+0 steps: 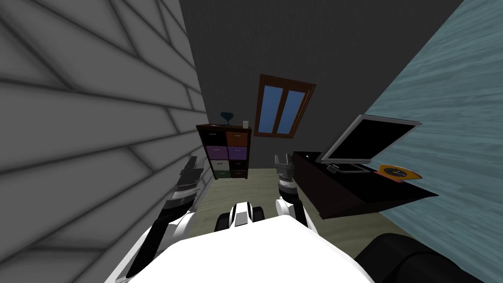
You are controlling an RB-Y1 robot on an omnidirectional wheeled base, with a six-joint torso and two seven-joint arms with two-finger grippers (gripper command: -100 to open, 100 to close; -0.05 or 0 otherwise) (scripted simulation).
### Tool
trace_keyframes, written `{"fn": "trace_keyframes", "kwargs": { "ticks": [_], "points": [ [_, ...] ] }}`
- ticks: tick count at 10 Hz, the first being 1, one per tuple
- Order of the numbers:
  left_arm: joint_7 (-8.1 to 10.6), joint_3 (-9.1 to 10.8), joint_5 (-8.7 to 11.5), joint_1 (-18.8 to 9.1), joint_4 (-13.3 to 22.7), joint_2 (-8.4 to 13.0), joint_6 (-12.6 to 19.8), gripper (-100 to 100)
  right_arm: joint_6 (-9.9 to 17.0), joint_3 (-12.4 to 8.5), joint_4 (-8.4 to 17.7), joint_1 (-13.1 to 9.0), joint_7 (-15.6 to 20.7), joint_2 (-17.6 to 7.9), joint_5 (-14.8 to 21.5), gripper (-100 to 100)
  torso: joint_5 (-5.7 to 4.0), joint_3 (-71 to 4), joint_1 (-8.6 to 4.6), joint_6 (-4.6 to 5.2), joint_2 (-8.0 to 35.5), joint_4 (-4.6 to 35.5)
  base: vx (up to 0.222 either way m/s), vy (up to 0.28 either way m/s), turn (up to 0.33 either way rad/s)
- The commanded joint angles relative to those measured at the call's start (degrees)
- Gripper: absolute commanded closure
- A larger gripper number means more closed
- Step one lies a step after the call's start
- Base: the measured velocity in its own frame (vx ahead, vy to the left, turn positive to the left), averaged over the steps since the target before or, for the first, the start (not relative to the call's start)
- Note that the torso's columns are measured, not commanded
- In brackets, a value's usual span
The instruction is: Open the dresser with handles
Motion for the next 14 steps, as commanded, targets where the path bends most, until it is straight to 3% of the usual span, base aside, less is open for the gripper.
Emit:
{"fn": "trace_keyframes", "kwargs": {
  "ticks": [1,14],
  "points": [
    [-0.31,0.27,-0.4,-1.6,4.3,0.1,-0.5,-100,0.0,0.0,0.0,0.0,0.0,0.0,0.0,0,0.0,0.0,0.02,0.0,0.0,0.0,0.117,-0.077,-0.011],
    [-1.49,1.46,-2.5,-8.4,25.6,-0.2,-2.0,-100,0.0,0.0,0.0,0.0,0.0,0.0,0.0,0,0.05,0.1,0.2,-0.01,0.2,0.0,0.119,-0.07,-0.013]
  ]
}}
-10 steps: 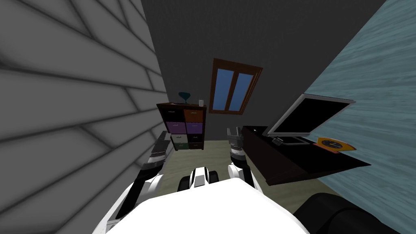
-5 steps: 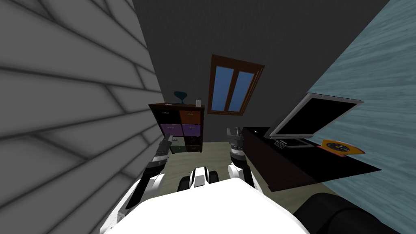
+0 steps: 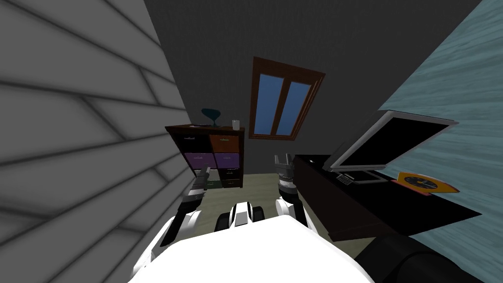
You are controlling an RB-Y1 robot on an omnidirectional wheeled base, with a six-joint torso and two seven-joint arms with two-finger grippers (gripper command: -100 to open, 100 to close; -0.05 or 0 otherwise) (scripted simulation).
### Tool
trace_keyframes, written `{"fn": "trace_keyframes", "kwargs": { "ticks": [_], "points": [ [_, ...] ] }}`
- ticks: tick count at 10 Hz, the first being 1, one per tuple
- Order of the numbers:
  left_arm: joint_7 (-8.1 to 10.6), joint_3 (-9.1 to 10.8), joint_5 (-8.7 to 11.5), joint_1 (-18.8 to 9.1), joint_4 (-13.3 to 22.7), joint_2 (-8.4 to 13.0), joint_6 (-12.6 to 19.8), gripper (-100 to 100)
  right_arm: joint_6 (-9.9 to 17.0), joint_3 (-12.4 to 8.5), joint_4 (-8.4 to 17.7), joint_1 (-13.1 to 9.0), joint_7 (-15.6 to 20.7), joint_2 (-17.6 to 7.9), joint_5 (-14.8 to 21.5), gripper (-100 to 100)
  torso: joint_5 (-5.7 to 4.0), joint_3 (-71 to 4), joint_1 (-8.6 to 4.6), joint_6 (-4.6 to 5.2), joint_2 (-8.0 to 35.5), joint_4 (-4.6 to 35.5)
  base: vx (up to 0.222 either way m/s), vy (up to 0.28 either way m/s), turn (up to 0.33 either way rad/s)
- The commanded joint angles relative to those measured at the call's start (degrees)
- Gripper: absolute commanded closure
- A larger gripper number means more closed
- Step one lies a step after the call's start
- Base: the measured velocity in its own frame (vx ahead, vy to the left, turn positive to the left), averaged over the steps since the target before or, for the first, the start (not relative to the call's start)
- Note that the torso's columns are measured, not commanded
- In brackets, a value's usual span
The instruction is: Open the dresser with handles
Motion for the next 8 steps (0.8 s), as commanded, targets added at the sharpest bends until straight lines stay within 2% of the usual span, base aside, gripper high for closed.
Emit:
{"fn": "trace_keyframes", "kwargs": {
  "ticks": [1,2,5,6,8],
  "points": [
    [-0.2,0.22,-0.4,-1.3,4.0,-0.5,-0.4,-100,0.0,0.0,0.0,0.0,0.0,0.0,0.0,0,-0.01,0.0,-0.07,0.0,0.0,0.0,0.094,-0.055,-0.013],
    [-0.2,0.22,-0.4,-1.3,4.4,-0.5,-0.4,-100,0.0,0.0,0.0,0.0,0.0,0.0,0.0,0,-0.04,-0.1,-0.14,0.01,-0.1,0.0,0.077,-0.046,-0.007],
    [-0.49,0.52,-0.9,-3.0,9.8,-1.0,-0.8,-100,0.0,0.0,0.0,0.0,0.0,0.0,0.0,0,-0.04,-0.1,-0.14,0.01,-0.2,-0.1,0.108,-0.061,-0.013],
    [-0.49,0.52,-0.9,-3.0,9.8,-1.0,-0.8,-100,0.0,0.0,0.0,0.0,0.0,0.0,0.0,0,-0.04,-0.2,-0.14,0.0,-0.3,-0.1,0.081,-0.045,-0.001],
    [-0.66,0.7,-1.3,-4.1,13.1,-1.2,-1.0,-100,0.0,0.0,0.0,0.0,0.0,0.0,0.0,0,-0.01,0.0,-0.06,0.01,0.0,0.0,0.073,-0.048,-0.013]
  ]
}}
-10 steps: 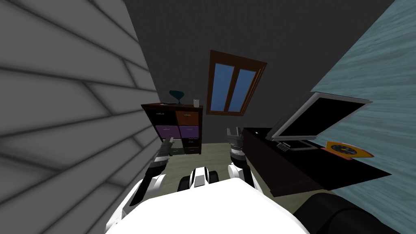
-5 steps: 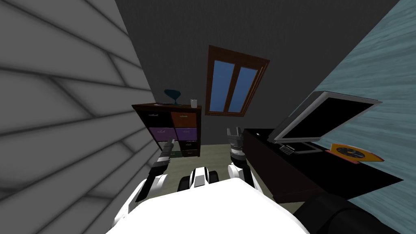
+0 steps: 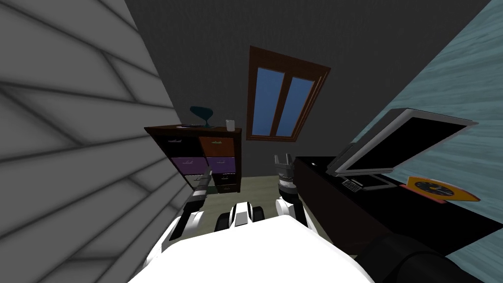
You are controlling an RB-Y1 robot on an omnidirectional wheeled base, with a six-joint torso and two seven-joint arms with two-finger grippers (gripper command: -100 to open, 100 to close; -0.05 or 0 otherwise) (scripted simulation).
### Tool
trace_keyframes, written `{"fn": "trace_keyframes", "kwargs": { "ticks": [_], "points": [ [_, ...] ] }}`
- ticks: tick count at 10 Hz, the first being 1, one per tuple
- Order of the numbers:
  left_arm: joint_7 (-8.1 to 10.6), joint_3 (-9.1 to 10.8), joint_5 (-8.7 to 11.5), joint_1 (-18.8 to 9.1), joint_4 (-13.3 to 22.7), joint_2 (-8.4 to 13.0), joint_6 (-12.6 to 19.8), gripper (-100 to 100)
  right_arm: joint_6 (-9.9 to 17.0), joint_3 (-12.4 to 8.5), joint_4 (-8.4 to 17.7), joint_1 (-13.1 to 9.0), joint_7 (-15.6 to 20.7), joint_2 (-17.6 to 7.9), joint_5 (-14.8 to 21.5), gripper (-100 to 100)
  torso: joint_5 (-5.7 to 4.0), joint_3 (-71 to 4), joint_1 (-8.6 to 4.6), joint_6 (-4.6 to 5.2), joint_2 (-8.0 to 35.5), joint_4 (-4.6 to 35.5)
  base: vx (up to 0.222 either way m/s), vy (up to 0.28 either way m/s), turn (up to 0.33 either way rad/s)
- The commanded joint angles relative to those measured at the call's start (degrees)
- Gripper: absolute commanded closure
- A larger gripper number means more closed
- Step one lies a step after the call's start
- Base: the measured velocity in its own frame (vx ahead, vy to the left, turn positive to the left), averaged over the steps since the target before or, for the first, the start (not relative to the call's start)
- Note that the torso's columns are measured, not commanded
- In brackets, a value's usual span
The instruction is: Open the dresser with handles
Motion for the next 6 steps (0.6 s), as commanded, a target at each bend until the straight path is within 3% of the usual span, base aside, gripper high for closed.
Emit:
{"fn": "trace_keyframes", "kwargs": {
  "ticks": [1,6],
  "points": [
    [-0.27,0.2,-0.4,-1.2,4.1,-0.4,-0.5,-100,0.0,0.0,0.0,0.0,0.0,0.0,0.0,0,-0.02,-0.1,-0.07,0.0,-0.1,0.0,0.107,-0.064,-0.01],
    [-0.54,0.47,-0.9,-2.8,9.0,-1.4,-0.8,-100,0.0,0.0,0.0,0.0,0.0,0.0,0.0,0,-0.01,-0.1,-0.03,0.0,-0.1,0.0,0.078,-0.04,-0.008]
  ]
}}
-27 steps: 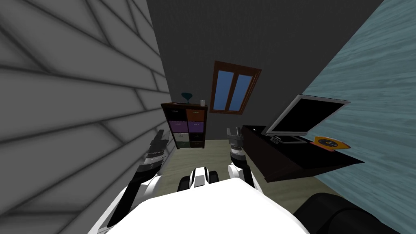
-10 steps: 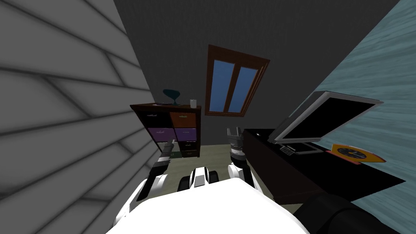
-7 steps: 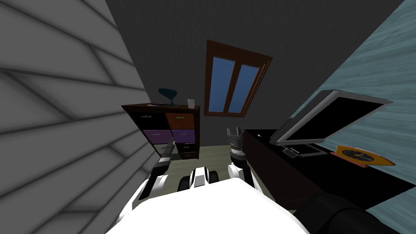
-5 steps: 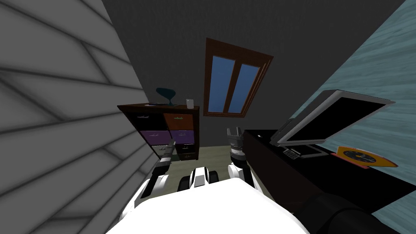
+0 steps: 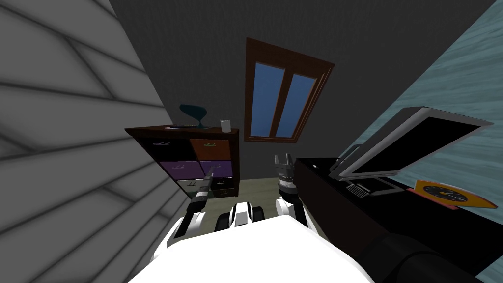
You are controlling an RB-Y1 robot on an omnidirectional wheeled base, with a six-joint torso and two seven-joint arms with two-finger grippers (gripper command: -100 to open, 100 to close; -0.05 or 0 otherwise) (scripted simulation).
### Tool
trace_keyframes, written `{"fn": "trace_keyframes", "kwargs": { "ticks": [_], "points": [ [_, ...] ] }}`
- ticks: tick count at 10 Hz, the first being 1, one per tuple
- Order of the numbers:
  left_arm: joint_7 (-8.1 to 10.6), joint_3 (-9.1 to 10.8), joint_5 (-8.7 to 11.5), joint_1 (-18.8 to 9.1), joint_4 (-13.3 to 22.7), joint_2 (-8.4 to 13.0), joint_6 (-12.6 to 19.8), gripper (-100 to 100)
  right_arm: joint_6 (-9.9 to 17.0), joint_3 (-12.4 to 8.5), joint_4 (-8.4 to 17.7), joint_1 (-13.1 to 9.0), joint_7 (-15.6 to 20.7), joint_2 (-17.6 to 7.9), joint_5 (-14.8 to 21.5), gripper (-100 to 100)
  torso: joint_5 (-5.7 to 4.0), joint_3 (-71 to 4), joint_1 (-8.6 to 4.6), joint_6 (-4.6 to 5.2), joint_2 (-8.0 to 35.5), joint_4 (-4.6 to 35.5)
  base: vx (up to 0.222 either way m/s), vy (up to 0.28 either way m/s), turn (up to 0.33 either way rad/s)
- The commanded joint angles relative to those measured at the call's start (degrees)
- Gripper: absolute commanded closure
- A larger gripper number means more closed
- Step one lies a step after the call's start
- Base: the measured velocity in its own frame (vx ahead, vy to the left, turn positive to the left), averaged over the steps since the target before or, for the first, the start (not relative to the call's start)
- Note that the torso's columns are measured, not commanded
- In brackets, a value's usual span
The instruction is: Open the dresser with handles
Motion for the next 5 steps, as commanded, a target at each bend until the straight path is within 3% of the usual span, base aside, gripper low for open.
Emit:
{"fn": "trace_keyframes", "kwargs": {
  "ticks": [1,2,5],
  "points": [
    [-0.16,0.18,-0.3,-1.0,3.0,-1.0,-0.5,-100,0.0,0.0,0.0,0.0,0.0,0.0,0.0,0,0.0,0.0,-0.02,0.0,0.0,0.0,0.064,-0.041,-0.007],
    [-0.22,0.24,-0.4,-1.3,4.2,-2.1,-0.6,-100,0.0,0.0,0.0,0.0,0.0,0.0,0.0,0,-0.01,0.0,-0.05,0.0,0.0,0.0,0.077,-0.062,-0.009],
    [0.12,0.52,-0.1,-2.1,1.9,-1.1,2.0,-100,0.0,0.0,0.0,0.0,0.0,0.0,0.0,0,0.02,0.0,0.1,0.0,0.0,0.0,0.046,-0.013,-0.003]
  ]
}}
